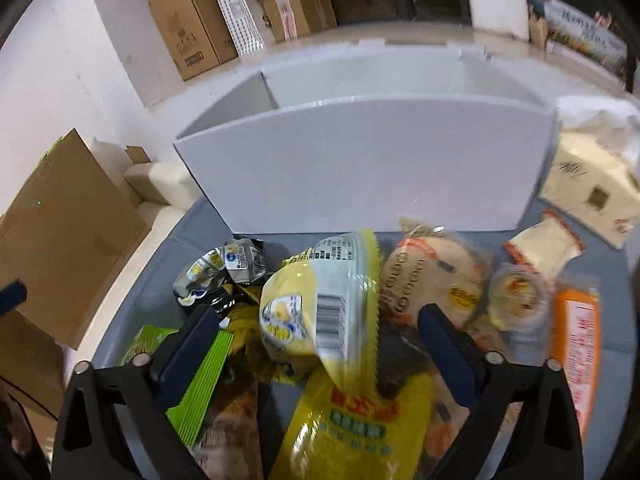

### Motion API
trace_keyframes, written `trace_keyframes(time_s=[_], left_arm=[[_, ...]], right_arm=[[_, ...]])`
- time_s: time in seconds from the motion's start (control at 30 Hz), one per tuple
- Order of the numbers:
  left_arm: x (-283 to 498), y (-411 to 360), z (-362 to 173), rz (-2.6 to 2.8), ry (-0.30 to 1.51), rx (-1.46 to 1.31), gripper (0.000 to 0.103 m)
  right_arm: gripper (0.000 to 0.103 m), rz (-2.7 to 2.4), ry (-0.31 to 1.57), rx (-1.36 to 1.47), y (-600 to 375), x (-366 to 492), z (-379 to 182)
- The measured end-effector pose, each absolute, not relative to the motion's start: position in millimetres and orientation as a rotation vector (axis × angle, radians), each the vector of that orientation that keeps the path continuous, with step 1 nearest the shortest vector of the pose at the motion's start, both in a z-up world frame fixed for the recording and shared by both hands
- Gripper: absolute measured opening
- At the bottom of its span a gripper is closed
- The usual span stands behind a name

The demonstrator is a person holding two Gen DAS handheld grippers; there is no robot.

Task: Organize snacks
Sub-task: 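Grasp the yellow-white bag with the right gripper while the left gripper grasps the green seaweed bag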

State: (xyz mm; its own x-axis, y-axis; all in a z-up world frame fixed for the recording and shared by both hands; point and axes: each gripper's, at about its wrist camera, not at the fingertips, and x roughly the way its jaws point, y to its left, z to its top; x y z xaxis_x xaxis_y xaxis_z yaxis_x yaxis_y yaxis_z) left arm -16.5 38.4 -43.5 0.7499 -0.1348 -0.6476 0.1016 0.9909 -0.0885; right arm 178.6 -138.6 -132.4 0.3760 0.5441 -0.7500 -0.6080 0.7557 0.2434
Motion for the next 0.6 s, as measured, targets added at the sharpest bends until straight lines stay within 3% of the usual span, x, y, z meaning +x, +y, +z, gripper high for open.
trace_keyframes(time_s=[0.03,0.07,0.17,0.33,0.6], left_arm=[[-17,40,-45,-0.131,0.715,-0.053,0.103],[-17,41,-48,-0.134,0.721,-0.059,0.103],[-17,47,-52,-0.152,0.732,-0.084,0.103],[-12,55,-60,-0.236,0.745,-0.107,0.103],[23,48,-93,-0.482,0.846,0.085,0.103]], right_arm=[[0.084,0.745,0.935,-0.074,-136,182,-136],[0.063,0.751,0.947,-0.069,-135,186,-140],[0.054,0.794,0.958,-0.055,-134,192,-141],[0.054,0.793,0.902,-0.044,-147,182,-123],[0.053,0.775,0.785,0.087,-206,155,-76]])
